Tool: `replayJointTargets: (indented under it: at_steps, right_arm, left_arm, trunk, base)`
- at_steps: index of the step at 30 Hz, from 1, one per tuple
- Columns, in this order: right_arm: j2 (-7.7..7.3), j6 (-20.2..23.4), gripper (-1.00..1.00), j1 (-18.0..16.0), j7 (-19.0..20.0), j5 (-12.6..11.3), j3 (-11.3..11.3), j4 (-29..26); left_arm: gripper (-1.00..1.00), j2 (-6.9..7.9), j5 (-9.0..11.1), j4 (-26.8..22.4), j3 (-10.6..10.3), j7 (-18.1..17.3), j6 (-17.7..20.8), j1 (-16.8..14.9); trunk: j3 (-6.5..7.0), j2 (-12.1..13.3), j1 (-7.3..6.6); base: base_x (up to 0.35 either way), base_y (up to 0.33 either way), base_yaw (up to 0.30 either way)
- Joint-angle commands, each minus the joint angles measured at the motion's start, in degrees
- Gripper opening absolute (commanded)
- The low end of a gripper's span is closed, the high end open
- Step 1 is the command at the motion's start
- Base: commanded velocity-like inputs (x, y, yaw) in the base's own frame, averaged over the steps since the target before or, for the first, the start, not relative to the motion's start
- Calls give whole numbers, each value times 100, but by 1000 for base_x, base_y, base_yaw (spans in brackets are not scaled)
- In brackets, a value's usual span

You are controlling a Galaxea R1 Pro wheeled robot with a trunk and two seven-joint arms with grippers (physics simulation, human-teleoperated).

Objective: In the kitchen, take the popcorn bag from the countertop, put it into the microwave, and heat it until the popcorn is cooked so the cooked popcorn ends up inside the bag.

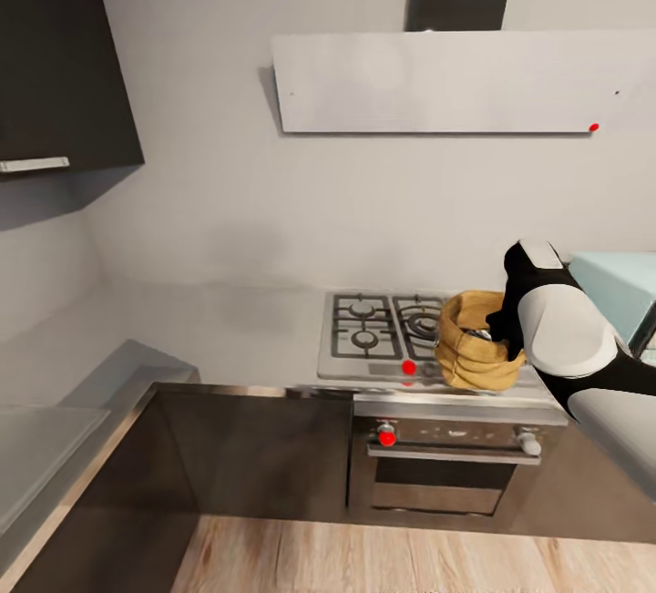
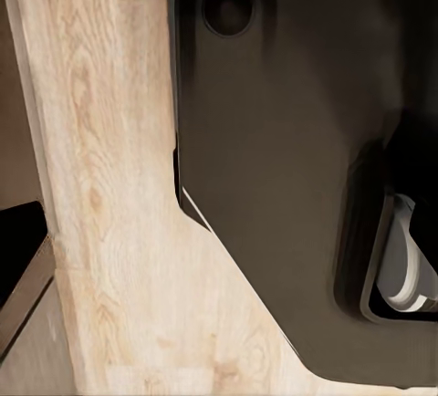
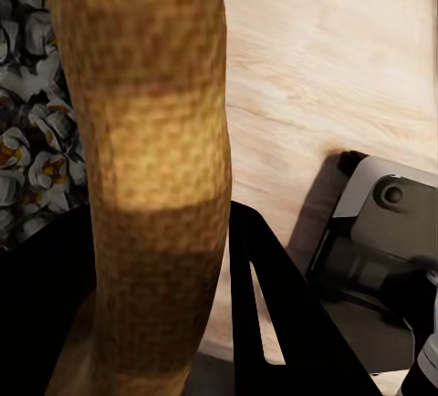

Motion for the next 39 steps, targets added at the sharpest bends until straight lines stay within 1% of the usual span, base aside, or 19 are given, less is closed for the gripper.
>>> replayJointTargets:
  at_steps: [1, 10, 23, 33, 39]
  right_arm:
    - [3, 56, -100, -6, -39, -30, -9, -4]
    - [3, 56, -100, -7, -39, -29, -9, -4]
    - [5, 56, -100, -7, -39, -30, -9, -3]
    - [5, 49, -100, -6, -39, -29, -9, -2]
    - [5, 48, -100, -6, -39, -25, -9, 1]
  left_arm:
    - [100, 0, -1, -12, 2, 4, -7, 3]
    - [100, -6, -1, -12, 2, 4, -7, 3]
    - [100, -9, -1, -12, 0, 4, -6, 3]
    - [100, -9, -1, -12, 2, 4, -4, 3]
    - [100, -9, -1, -12, 1, 4, -6, 3]
  trunk:
    - [-7, -7, 2]
    - [5, -7, 2]
    - [5, -7, 2]
    - [5, -7, 2]
    - [5, -7, 2]
  base:
    - [0, 2, -288]
    - [-13, 0, -287]
    - [-147, 0, -277]
    - [-10, 0, -252]
    - [0, 0, -77]
